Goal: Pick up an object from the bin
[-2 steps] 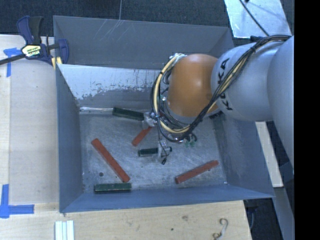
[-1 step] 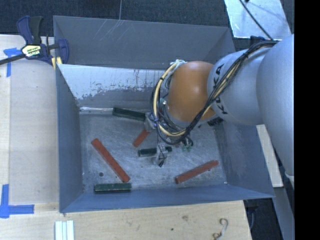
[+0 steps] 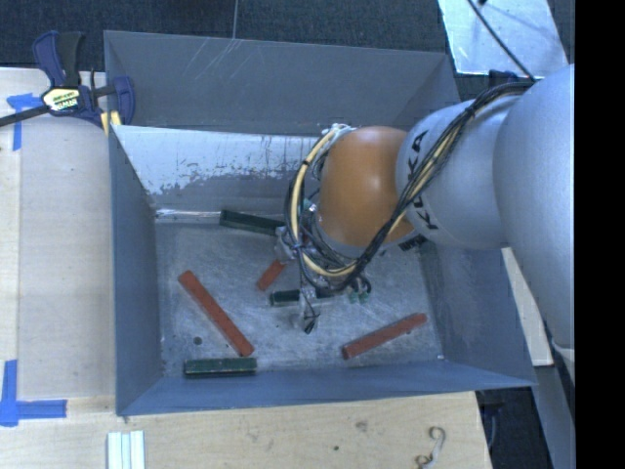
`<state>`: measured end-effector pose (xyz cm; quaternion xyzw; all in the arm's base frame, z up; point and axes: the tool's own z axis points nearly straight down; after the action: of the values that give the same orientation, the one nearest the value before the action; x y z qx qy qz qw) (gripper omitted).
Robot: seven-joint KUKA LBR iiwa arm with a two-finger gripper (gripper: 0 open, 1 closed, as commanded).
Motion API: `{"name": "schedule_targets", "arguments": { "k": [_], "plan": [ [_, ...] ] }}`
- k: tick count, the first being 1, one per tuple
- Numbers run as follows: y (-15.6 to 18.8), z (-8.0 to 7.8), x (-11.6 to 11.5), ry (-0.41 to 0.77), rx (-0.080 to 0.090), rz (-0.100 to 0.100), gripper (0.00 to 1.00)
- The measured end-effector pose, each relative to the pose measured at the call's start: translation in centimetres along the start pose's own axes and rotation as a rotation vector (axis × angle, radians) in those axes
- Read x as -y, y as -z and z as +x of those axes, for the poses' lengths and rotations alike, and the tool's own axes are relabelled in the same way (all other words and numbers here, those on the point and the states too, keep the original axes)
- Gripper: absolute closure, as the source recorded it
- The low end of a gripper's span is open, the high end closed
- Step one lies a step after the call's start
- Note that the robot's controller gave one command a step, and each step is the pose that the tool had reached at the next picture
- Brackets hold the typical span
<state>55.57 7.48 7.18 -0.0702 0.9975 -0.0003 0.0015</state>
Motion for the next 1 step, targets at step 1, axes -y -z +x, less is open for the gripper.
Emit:
{"name": "schedule_targets", "arguments": {
  "k": [1],
  "plan": [
    [0.20,-0.21,0.00,-0.001,0.008,-0.001,1.00]
  ]
}}
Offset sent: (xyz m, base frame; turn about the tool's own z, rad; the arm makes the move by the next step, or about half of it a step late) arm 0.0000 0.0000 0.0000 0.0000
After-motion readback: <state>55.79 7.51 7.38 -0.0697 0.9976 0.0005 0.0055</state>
